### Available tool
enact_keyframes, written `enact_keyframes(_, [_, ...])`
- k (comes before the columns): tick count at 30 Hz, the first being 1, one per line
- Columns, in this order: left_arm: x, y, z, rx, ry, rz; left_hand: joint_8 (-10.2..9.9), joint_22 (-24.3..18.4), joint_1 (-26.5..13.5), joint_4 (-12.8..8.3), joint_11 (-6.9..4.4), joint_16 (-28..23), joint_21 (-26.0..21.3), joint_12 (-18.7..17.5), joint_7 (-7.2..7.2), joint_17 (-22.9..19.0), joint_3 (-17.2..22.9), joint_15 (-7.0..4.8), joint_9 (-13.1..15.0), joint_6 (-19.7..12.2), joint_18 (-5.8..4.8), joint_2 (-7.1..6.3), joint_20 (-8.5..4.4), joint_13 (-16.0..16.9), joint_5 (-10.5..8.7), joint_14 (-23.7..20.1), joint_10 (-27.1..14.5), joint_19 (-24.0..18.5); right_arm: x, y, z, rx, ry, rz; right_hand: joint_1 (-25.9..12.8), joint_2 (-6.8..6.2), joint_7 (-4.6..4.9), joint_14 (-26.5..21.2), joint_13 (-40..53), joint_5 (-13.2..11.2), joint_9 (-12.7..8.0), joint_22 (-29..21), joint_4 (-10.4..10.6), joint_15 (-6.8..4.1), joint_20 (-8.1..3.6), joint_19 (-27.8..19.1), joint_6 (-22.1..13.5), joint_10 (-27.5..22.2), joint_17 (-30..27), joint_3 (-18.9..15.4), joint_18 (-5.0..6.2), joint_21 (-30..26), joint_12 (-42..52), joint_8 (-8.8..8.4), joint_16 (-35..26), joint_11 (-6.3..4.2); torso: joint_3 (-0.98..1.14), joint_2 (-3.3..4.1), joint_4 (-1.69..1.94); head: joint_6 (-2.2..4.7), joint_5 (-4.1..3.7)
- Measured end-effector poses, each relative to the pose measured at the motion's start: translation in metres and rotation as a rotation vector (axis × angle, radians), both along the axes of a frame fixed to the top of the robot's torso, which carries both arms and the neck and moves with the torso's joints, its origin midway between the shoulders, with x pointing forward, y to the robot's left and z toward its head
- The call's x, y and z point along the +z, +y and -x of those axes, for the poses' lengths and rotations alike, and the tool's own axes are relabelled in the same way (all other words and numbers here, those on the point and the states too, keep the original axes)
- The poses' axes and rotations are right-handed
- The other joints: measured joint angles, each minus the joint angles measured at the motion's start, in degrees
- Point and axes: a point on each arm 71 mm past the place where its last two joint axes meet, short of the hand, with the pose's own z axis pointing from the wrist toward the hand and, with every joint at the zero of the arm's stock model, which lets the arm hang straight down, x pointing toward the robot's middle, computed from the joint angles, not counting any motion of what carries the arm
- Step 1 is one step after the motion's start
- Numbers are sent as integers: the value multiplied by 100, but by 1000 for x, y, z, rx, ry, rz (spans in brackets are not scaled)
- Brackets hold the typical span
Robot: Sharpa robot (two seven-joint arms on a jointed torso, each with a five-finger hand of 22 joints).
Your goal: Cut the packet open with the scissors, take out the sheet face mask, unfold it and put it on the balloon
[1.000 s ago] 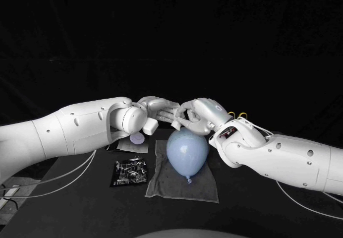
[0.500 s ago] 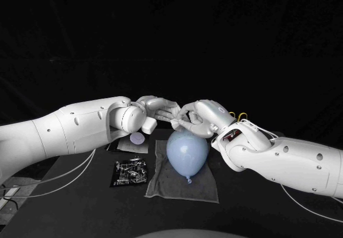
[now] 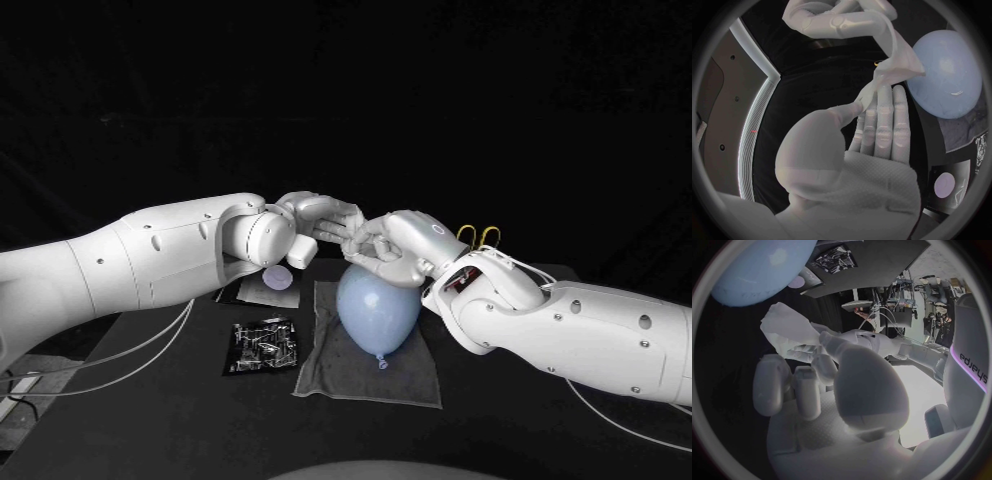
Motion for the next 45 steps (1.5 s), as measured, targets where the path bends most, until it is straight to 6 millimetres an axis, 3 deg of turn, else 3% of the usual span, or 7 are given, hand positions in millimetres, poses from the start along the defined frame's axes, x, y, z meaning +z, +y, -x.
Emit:
enact_keyframes(6, [1,-1,0,-1,-5,4,0,0,0,0,0,0,0,0,0,-1,0,1,0,-1,-1,0,0,0,-1,0,0,0,-1,7,5,21,27,3,-54,-53,89,0,-180,2,-21,2,26,0,0,-1,-172,-196,2,-26,0,-251,-232,-1,-43,57,1,-3,0,9,-6])
enact_keyframes(10, [5,-1,-2,2,-14,12,1,0,0,0,0,0,0,0,0,-2,0,1,0,-2,-1,0,0,-1,-2,0,0,0,-2,9,7,29,45,6,-151,-150,200,0,-350,3,-121,3,80,43,0,-2,-366,-384,2,-80,0,-397,-464,-179,-88,150,0,-3,-1,11,-14])
enact_keyframes(18, [8,0,-4,8,-26,19,1,1,1,0,0,0,0,0,7,-3,0,2,0,4,-2,1,0,-1,-3,-1,0,-1,-7,12,8,36,79,16,-173,-172,236,8,-374,3,-165,2,104,74,21,-21,-425,-425,2,-104,0,-462,-490,-228,-123,191,2,-2,0,12,-15])
enact_keyframes(29, [12,-2,-7,11,-36,27,1,-5,5,0,0,-1,0,0,0,-4,0,3,0,23,-3,5,1,-2,-15,-2,0,-1,-17,18,11,65,133,34,-336,-445,474,10,-667,3,-407,-2,332,278,231,-182,-905,-926,-2,-332,99,-983,-866,-680,-397,407,3,0,-3,5,-16])
enact_keyframes(34, [15,-2,-8,10,-42,30,1,-5,6,-16,0,-1,0,0,0,-5,-16,4,0,23,-3,5,1,-2,2,-3,0,-1,-19,14,10,66,147,38,-329,-450,485,10,-659,3,-427,-2,341,278,231,-182,-918,-936,-2,-341,102,-951,-826,-690,-399,416,3,0,-3,18,-18])
enact_keyframes(40, [24,-1,-11,3,-63,42,1,-5,6,-16,0,-1,0,0,0,-7,-16,-2,0,22,-4,6,1,-2,1,4,0,-1,-19,-8,7,17,146,16,-125,-246,428,11,-510,3,-438,0,299,278,256,-87,-712,-784,0,-261,102,-597,-574,-690,-252,350,3,-1,-3,40,-10])
enact_keyframes(45, [30,1,-11,-16,-83,57,1,-4,6,-16,0,-1,0,0,0,-7,-16,-10,0,22,-4,6,1,-3,0,13,0,-1,-17,-28,4,-39,135,-28,-52,-218,400,11,-457,3,-449,2,299,278,245,-34,-623,-693,2,-201,101,-451,-493,-690,-198,327,3,-2,-3,53,-3])
